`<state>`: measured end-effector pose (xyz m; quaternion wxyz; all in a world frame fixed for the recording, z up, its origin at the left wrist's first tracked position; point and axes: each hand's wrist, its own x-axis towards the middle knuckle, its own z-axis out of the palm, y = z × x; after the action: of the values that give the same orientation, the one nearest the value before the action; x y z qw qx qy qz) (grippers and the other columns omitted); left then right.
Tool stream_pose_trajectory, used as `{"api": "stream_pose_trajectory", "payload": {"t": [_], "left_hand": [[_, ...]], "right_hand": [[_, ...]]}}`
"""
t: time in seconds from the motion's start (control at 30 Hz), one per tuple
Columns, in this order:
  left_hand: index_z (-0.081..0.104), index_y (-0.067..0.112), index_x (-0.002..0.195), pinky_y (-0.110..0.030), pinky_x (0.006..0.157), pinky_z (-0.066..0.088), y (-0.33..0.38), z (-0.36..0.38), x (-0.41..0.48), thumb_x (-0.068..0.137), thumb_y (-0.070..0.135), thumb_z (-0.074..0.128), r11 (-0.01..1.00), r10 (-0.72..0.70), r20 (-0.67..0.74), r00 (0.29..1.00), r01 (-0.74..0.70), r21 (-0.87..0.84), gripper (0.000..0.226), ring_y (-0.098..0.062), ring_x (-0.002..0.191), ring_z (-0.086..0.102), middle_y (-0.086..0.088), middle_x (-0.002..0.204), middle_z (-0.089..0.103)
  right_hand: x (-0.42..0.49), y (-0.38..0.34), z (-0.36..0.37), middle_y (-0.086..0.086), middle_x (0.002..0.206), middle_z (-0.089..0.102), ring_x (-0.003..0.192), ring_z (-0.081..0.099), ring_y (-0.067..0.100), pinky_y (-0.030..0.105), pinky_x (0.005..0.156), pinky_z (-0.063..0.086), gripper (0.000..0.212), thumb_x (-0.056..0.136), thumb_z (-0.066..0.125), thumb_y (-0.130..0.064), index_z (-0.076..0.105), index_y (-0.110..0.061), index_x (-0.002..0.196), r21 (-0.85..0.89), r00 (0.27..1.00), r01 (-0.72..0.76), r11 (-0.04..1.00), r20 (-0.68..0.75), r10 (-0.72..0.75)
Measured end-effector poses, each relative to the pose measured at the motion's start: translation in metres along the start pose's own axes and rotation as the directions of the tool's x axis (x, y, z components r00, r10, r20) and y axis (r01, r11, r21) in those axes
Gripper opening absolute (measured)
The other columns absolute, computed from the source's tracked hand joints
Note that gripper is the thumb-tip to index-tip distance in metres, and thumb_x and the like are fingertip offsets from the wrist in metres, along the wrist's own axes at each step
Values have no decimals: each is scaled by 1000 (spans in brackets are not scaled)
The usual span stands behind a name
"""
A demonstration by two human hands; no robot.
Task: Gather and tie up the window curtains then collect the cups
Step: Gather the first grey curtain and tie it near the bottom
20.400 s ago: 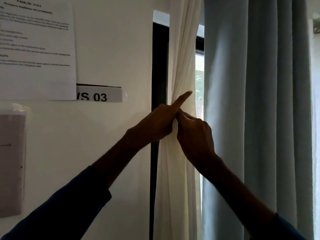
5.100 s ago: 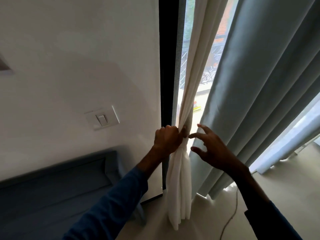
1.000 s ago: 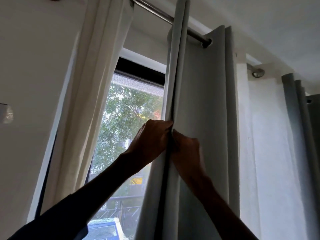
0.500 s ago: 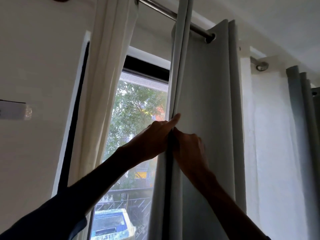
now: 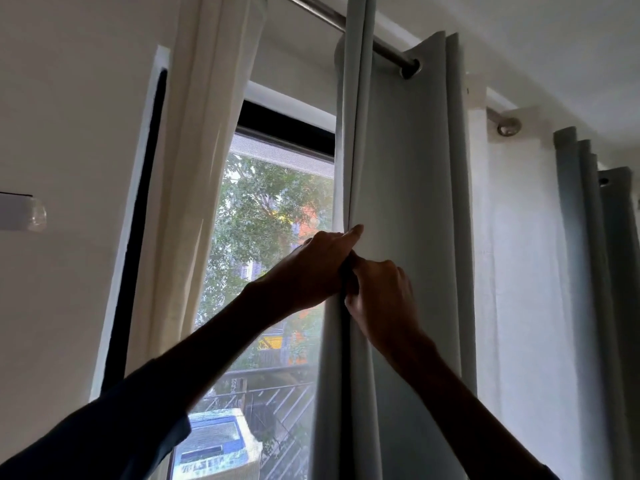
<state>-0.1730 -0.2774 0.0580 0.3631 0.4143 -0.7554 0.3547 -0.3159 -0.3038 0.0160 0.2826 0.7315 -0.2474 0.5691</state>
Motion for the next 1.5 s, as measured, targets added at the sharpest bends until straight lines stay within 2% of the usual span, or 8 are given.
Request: {"api": "stream_pose_trajectory", "payload": {"t": [0.2,0.37,0.5,0.67,0.77,1.0,1.27,1.5], "left_hand": [[54,6,139,-26,75,46,11,-8,10,91,35,38,981,-149,-83,985,137,-134,58,-18,88,64,-16,100,70],[67,14,122,-32,96,50,5,0,13,85,26,69,988,-156,-164,974,155,-16,40,-23,111,65,-5,121,69],[63,9,125,-31,89,52,-1,10,7,75,19,52,963,-264,-55,963,260,-67,52,-30,106,65,-15,120,67],[47,21,141,-41,68,56,-8,23,-4,80,-3,42,953,-299,-2,954,299,-42,66,-31,74,62,-15,100,66],[32,17,152,-37,68,52,-11,20,-4,78,-7,42,955,-296,54,954,297,-16,78,-22,70,52,-11,95,57],[20,12,157,-33,64,42,-22,21,-6,82,-10,40,970,-238,85,967,242,-28,80,-21,67,47,-6,86,44],[20,29,154,-49,92,53,-42,28,-21,89,7,37,976,-209,-91,974,214,46,71,-41,111,60,-19,146,39],[55,20,135,-42,81,58,-43,20,-25,91,5,49,972,-127,-277,952,175,157,47,-37,98,66,-13,132,53]], "right_hand": [[-11,1,0,-2,61,67,56,66,19,29,56,50,12,81,64,-19,59,-15,70,172,998,-45,984,54,36],[-24,-2,-1,-20,75,73,71,70,-4,13,56,48,12,83,65,-15,74,-19,77,462,996,-84,883,57,65],[-28,13,1,-47,93,60,58,66,-8,11,52,48,27,83,68,-4,81,-23,97,562,993,-114,819,90,77],[-18,81,19,10,121,71,107,70,21,22,88,57,33,78,74,0,75,-5,110,355,931,-215,910,-207,301],[-6,122,20,19,141,54,133,49,34,29,112,31,61,80,80,-13,56,0,134,236,890,-396,887,-140,434],[19,166,20,6,105,60,100,59,29,31,78,41,60,78,81,-48,55,-6,113,261,766,-639,723,135,629],[22,129,44,20,86,69,77,66,34,25,59,38,20,98,58,-12,67,6,97,199,895,-425,883,-55,443],[62,33,44,15,87,71,77,70,35,43,70,58,21,94,51,-22,64,-8,102,135,992,-96,986,95,83]]}}
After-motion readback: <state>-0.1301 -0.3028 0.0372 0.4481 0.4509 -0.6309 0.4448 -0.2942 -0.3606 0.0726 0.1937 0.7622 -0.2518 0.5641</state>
